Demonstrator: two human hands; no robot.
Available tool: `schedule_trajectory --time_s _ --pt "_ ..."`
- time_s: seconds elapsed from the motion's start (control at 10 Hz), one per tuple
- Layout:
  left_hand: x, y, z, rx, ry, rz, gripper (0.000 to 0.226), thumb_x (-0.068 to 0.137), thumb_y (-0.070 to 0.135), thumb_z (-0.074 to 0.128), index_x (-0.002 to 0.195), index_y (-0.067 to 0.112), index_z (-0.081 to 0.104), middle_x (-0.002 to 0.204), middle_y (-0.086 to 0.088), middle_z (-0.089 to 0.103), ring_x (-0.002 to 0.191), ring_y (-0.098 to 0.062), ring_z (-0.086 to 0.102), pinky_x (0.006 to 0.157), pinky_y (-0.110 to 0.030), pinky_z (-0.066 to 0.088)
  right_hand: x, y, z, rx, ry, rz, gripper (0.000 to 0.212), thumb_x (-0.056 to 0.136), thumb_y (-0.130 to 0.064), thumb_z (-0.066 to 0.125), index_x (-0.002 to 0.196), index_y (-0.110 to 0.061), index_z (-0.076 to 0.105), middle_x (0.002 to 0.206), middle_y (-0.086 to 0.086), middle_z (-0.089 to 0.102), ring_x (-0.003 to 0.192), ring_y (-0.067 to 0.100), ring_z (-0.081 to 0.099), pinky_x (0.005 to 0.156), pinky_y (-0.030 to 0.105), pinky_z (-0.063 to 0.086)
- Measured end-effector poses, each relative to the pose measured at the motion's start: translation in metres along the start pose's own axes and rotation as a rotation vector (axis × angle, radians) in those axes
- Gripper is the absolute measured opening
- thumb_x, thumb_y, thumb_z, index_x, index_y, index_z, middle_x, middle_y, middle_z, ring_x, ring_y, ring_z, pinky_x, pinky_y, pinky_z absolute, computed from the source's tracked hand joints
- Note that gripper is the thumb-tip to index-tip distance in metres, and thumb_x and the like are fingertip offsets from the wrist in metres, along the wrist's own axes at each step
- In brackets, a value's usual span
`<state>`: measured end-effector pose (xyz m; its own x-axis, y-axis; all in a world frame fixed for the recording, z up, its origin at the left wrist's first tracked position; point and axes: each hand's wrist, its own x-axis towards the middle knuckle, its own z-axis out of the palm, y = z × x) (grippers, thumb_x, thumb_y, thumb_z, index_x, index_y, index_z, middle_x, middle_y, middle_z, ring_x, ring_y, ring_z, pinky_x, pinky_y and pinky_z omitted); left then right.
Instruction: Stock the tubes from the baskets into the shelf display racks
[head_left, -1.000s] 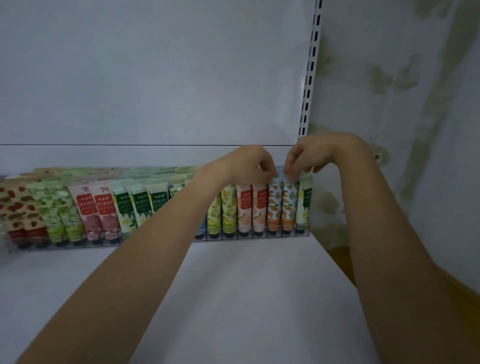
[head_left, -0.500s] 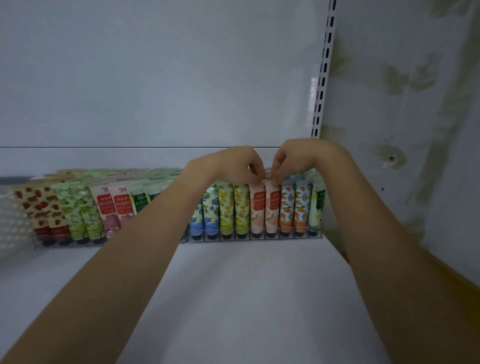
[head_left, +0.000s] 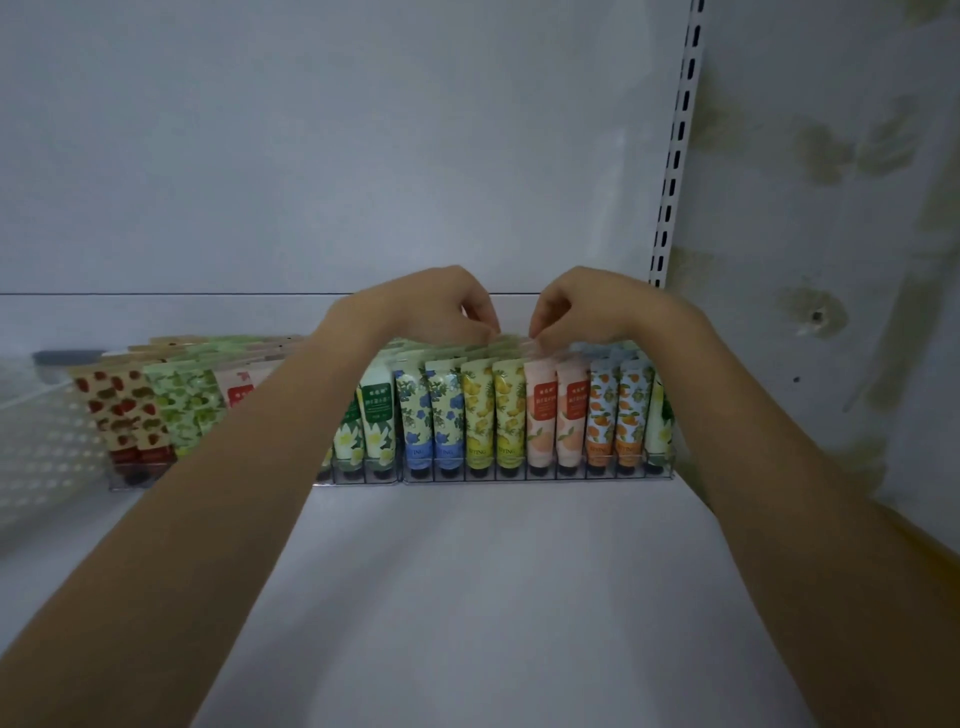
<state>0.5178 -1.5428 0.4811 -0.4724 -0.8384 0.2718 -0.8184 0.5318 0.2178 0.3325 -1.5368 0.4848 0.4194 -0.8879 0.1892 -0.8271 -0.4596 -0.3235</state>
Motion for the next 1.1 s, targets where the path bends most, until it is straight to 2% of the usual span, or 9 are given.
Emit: schedule_trajectory --time_s 0.2,0.4,0.5,0.6,0.7,0.8,0.9,1.0,1.1 --pt "-0.013 -0.013 0.004 -0.013 -0.043 -0.017 0.015 0.085 0.027 0.064 0.097 0.020 0.070 0.082 0.015 0.062 0.066 0.008 0.052 0.060 -0.006 0.037 0.008 -0.014 0.014 -0.035 -0.052 -0.030 0.002 0.081 -0.025 0.067 0.081 -0.025 0.065 0.087 -0.006 0.065 0.081 0.012 0.059 0.068 0.025 0.047" --pt "-0.027 -0.023 -0.018 -0.066 0.021 -0.006 0.013 0.087 0.026 0.061 0.093 0.020 0.071 0.082 0.020 0.062 0.061 0.017 0.052 0.060 -0.003 0.039 0.007 -0.018 0.008 -0.016 -0.077 -0.049 0.002 0.080 -0.026 0.068 0.080 -0.027 0.066 0.083 -0.010 0.063 0.076 0.007 0.057 0.064 0.020 0.045" --pt "-0.030 -0.021 -0.015 -0.062 -0.032 0.000 0.012 0.086 0.024 0.063 0.094 0.019 0.070 0.083 0.020 0.061 0.062 0.019 0.051 0.059 0.003 0.037 0.008 -0.021 0.010 -0.072 -0.112 -0.034 0.004 0.080 -0.029 0.069 0.077 -0.028 0.065 0.085 -0.009 0.064 0.080 0.009 0.057 0.068 0.024 0.046" --pt "-0.027 -0.018 -0.004 -0.062 -0.053 0.021 0.007 0.085 0.026 0.064 0.089 0.024 0.069 0.084 0.018 0.062 0.063 0.017 0.052 0.060 0.001 0.037 0.009 -0.020 0.013 -0.101 -0.120 -0.010 0.009 0.080 -0.030 0.069 0.073 -0.028 0.063 0.083 -0.008 0.063 0.078 0.010 0.057 0.067 0.025 0.044" --pt "-0.024 -0.016 0.002 -0.076 -0.078 0.025 0.004 0.085 0.026 0.064 0.087 0.026 0.067 0.091 0.006 0.065 0.071 0.002 0.056 0.071 -0.016 0.048 0.009 -0.018 0.013 -0.104 -0.124 0.000 0.012 0.080 -0.031 0.068 0.070 -0.028 0.062 0.079 -0.008 0.063 0.072 0.008 0.055 0.061 0.023 0.042" --pt "-0.022 -0.016 0.002 -0.079 -0.092 0.025 0.003 0.086 0.025 0.064 0.086 0.027 0.066 0.094 0.003 0.066 0.073 -0.004 0.056 0.074 -0.028 0.051 0.011 -0.017 0.013 -0.101 -0.122 -0.012 0.011 0.080 -0.032 0.068 0.072 -0.028 0.062 0.079 -0.008 0.063 0.072 0.008 0.056 0.061 0.022 0.042" --pt "-0.023 -0.015 0.001 -0.077 -0.119 0.019 0.006 0.086 0.025 0.063 0.085 0.031 0.065 0.092 0.005 0.066 0.070 -0.003 0.057 0.070 -0.023 0.050 0.009 -0.016 0.012 -0.098 -0.121 -0.021 0.007 0.080 -0.031 0.068 0.077 -0.027 0.064 0.085 -0.005 0.065 0.077 0.011 0.058 0.067 0.024 0.045" --pt "-0.024 -0.014 0.000 -0.070 -0.123 0.011 0.006 0.087 0.024 0.062 0.089 0.025 0.067 0.086 0.010 0.064 0.066 0.002 0.057 0.063 -0.014 0.048 0.008 -0.017 0.011 -0.088 -0.109 -0.036 0.006 0.080 -0.029 0.068 0.077 -0.027 0.063 0.084 -0.007 0.064 0.076 0.009 0.057 0.065 0.023 0.045" --pt "-0.027 -0.015 -0.004 -0.014 -0.041 0.017 0.014 0.089 0.025 0.059 0.097 0.019 0.068 0.084 0.014 0.062 0.064 0.011 0.053 0.058 -0.003 0.038 0.007 -0.019 0.011 -0.023 0.010 -0.065 0.009 0.082 -0.023 0.065 0.076 -0.028 0.062 0.084 -0.009 0.063 0.076 0.006 0.057 0.063 0.021 0.043"
